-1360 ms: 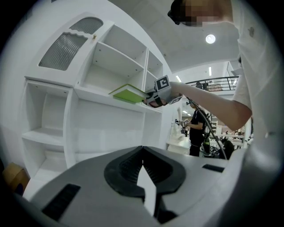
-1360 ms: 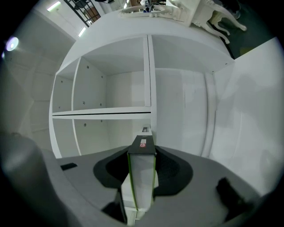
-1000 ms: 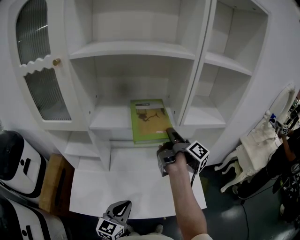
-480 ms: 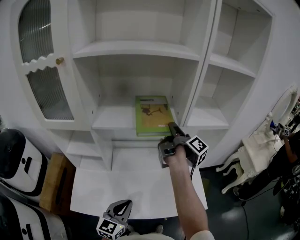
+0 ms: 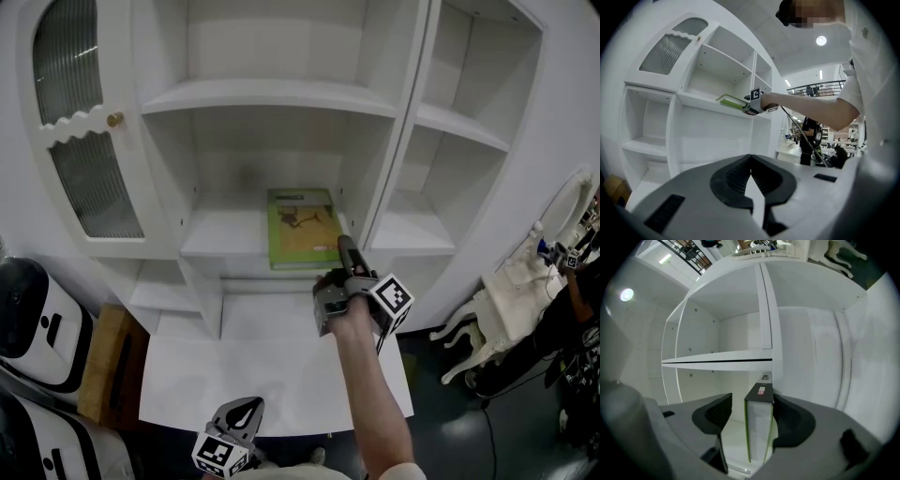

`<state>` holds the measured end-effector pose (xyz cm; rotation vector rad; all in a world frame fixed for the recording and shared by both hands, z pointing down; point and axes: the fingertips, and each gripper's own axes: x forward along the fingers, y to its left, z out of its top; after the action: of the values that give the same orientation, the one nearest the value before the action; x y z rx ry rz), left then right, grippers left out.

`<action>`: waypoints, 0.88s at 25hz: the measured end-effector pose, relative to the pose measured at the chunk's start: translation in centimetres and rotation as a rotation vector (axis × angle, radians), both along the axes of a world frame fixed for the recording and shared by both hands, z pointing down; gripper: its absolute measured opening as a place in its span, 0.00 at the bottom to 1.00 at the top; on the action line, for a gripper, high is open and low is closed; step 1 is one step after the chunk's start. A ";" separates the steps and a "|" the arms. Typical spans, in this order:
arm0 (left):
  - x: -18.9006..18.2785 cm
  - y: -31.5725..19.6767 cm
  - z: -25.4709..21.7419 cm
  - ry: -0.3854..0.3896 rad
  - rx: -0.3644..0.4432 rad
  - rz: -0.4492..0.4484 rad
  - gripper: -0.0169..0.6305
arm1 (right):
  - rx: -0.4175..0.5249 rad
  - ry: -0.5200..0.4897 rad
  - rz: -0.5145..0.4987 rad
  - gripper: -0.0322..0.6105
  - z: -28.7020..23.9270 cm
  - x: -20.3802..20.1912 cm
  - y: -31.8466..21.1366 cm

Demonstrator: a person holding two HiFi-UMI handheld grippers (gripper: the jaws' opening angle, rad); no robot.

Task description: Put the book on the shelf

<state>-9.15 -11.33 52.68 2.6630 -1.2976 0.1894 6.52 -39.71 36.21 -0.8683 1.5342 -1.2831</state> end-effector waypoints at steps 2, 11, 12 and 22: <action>0.0 0.1 0.0 0.001 0.000 -0.003 0.04 | 0.013 0.004 0.010 0.47 0.1 0.1 0.1; -0.5 0.3 0.1 0.002 -0.004 -0.021 0.04 | 0.024 -0.008 -0.037 0.47 1.9 0.6 2.7; -0.5 0.3 0.1 0.001 -0.004 -0.019 0.04 | 0.041 -0.001 -0.045 0.47 1.9 0.7 3.1; 0.9 0.2 0.1 0.004 0.001 0.017 0.04 | 0.078 0.075 -0.113 0.47 3.7 0.4 6.8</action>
<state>-8.24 -11.17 52.74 2.6751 -1.2747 0.1855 6.96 -32.90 39.90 -0.7971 1.7019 -1.2744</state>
